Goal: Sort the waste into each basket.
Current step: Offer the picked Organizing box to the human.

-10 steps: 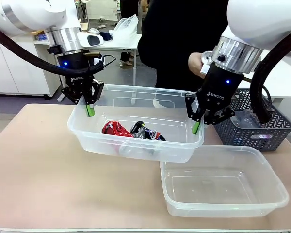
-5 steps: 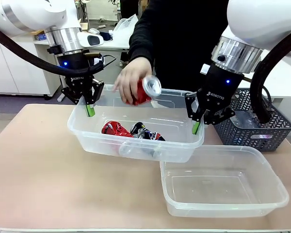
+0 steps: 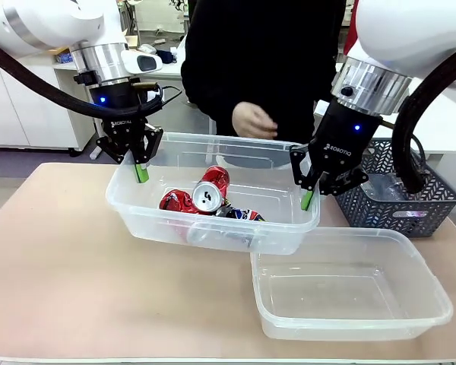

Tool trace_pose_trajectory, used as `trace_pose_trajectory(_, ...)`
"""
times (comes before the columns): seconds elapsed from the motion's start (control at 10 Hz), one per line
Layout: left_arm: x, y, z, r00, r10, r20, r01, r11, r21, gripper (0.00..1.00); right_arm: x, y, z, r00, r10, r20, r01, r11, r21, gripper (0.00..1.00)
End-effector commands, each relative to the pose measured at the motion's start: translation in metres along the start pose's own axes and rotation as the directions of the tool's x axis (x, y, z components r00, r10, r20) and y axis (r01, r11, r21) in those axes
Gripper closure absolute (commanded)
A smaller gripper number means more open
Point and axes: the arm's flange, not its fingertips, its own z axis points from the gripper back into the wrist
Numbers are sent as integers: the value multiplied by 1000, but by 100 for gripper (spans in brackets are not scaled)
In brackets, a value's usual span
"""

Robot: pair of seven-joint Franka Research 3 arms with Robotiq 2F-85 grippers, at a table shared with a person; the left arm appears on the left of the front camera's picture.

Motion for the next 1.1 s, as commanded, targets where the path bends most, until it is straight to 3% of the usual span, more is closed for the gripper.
trace_pose_trajectory(0.0, -2, 1, 8, 1000, -7, -6, 7, 1000, -12, 97, 3, -4, 2, 1000, 4, -4, -4, 1000, 12, 96)
trace_pose_trajectory(0.8, 0, 0, 0, 1000, 0, 0, 0, 1000, 0, 97, 0, 0, 0, 1000, 0, 0, 0, 1000, 0, 96)
trace_pose_trajectory(1.0, 37, -4, 20, 1000, 13, 19, -14, 1000, 21, 97, 49, 7, 24, 999, 29, -40, -30, 999, -34, 96)
